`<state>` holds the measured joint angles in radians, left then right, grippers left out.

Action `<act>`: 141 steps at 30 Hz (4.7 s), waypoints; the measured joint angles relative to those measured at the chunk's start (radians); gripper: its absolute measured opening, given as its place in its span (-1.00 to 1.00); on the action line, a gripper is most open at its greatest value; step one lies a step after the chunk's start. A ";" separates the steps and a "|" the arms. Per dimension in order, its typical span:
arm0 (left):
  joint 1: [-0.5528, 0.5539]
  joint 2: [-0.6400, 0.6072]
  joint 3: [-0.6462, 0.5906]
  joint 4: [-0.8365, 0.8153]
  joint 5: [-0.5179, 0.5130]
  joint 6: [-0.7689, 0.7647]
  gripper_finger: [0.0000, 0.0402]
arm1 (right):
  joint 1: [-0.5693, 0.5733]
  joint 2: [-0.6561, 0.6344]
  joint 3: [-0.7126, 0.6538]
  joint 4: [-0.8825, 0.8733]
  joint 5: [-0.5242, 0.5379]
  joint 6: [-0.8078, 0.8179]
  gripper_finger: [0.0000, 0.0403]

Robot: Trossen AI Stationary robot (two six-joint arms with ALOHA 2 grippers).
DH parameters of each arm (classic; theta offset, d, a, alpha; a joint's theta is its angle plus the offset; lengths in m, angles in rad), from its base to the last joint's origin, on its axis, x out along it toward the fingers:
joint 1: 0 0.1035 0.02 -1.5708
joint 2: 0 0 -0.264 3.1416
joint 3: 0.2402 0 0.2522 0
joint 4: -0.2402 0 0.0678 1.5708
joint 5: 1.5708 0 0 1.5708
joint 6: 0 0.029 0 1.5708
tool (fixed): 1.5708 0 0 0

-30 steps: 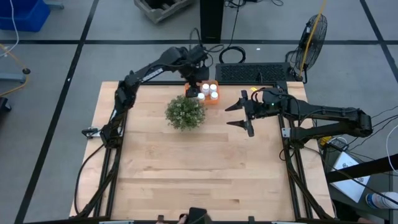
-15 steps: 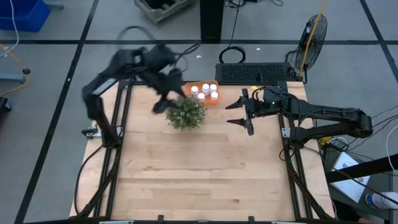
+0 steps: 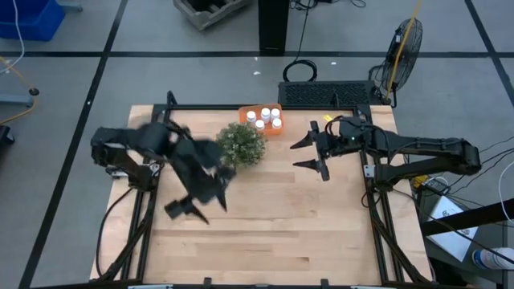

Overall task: Pick and place pill bottles into a basket
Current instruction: Return to Home Position

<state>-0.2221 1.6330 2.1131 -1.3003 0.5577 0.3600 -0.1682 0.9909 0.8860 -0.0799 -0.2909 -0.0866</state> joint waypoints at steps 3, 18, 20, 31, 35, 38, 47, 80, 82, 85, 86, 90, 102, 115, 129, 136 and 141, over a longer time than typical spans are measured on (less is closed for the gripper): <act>-0.074 -0.035 -0.153 0.058 0.070 0.087 0.27 | 0.019 0.000 -0.001 0.000 0.000 0.022 0.25; -0.210 -0.743 -1.205 0.959 -0.287 -0.223 0.27 | 0.055 -0.001 -0.147 0.170 0.000 0.083 0.25; -0.236 -0.821 -1.351 1.097 -0.370 -0.292 0.27 | 0.055 0.000 -0.158 0.191 0.001 0.089 0.25; -0.362 -1.032 -1.814 1.528 -0.508 -0.364 0.27 | 0.054 -0.001 -0.160 0.201 0.001 0.122 0.25; -0.371 -1.112 -1.839 1.463 -0.531 -0.330 0.27 | 0.054 -0.001 -0.159 0.211 0.001 0.114 0.25; -0.359 -1.165 -1.841 1.407 -0.530 -0.316 0.27 | 0.055 -0.001 -0.159 0.213 0.001 0.126 0.25; -0.346 -1.301 -1.841 1.268 -0.498 -0.269 0.27 | 0.059 -0.001 -0.159 0.234 0.001 0.128 0.25; -0.302 -1.628 -2.103 1.343 -0.491 -0.304 0.27 | 0.242 -0.001 -0.289 0.474 0.053 0.151 0.25; -0.302 -1.630 -2.103 1.361 -0.488 -0.311 0.27 | 0.254 -0.001 -0.345 0.536 0.055 0.152 0.25; -0.302 -1.628 -2.103 1.352 -0.454 -0.319 0.27 | 0.277 0.000 -0.423 0.603 0.058 0.175 0.25; -0.302 -1.629 -2.103 1.348 -0.449 -0.320 0.27 | 0.290 0.000 -0.449 0.635 0.064 0.189 0.25; -0.302 -1.629 -2.103 1.341 -0.464 -0.318 0.27 | 0.395 0.000 -0.557 0.784 0.167 0.206 0.25; -0.302 -1.627 -2.103 1.334 -0.511 -0.313 0.27 | 0.648 -0.032 -0.773 1.050 0.477 0.171 0.25; -0.302 -1.627 -2.103 1.334 -0.513 -0.316 0.27 | 0.648 -0.228 -0.854 1.005 0.478 0.153 0.25; -0.302 -1.627 -2.103 1.334 -0.513 -0.314 0.27 | 0.648 -0.606 -0.856 0.653 0.478 0.160 0.25; -0.302 -1.627 -2.103 1.334 -0.513 -0.315 0.27 | 0.648 -0.846 -0.856 0.465 0.474 0.152 0.25; -0.302 -1.627 -2.103 1.334 -0.513 -0.315 0.27 | 0.648 -0.991 -0.857 0.320 0.475 0.153 0.25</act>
<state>-0.5240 0.0063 0.0101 0.0334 0.0444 0.0448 0.4793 0.0002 0.0288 0.2403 0.1837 0.0662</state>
